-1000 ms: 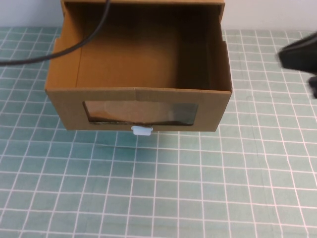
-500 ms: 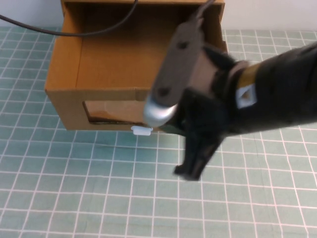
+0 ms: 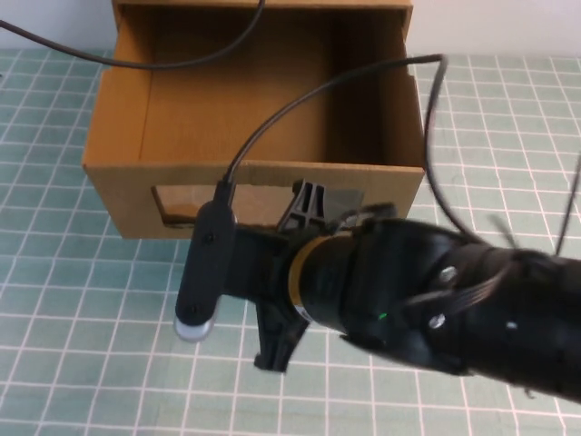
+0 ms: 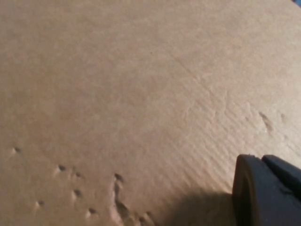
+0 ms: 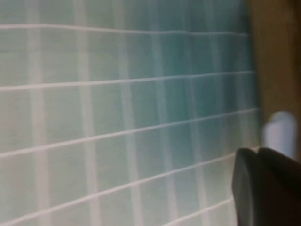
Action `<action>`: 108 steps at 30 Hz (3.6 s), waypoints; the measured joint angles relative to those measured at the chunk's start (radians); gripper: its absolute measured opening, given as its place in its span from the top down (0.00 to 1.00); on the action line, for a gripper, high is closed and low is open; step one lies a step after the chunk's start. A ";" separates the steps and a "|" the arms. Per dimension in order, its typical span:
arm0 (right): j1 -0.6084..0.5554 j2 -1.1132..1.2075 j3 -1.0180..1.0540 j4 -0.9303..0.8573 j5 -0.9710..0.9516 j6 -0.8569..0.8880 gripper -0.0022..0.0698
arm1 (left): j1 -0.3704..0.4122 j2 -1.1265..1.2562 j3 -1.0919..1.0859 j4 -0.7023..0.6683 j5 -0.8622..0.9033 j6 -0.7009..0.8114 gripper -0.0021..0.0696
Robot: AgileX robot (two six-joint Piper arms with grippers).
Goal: Close the shoe box
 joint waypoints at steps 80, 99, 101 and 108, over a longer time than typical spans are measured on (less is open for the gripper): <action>-0.193 0.295 -0.443 -0.075 -0.075 0.069 0.99 | 0.000 -0.081 0.000 0.002 0.062 0.000 0.98; -0.442 -0.061 -0.697 0.365 0.381 0.075 0.99 | 0.000 -0.457 0.000 0.127 0.187 -0.108 0.98; -0.530 -0.119 -0.665 0.450 0.379 0.088 0.99 | 0.000 -0.501 0.000 0.149 0.191 -0.117 0.98; -0.787 -0.331 -0.397 0.628 0.271 0.088 0.99 | 0.000 -0.705 0.103 0.253 0.194 -0.143 0.98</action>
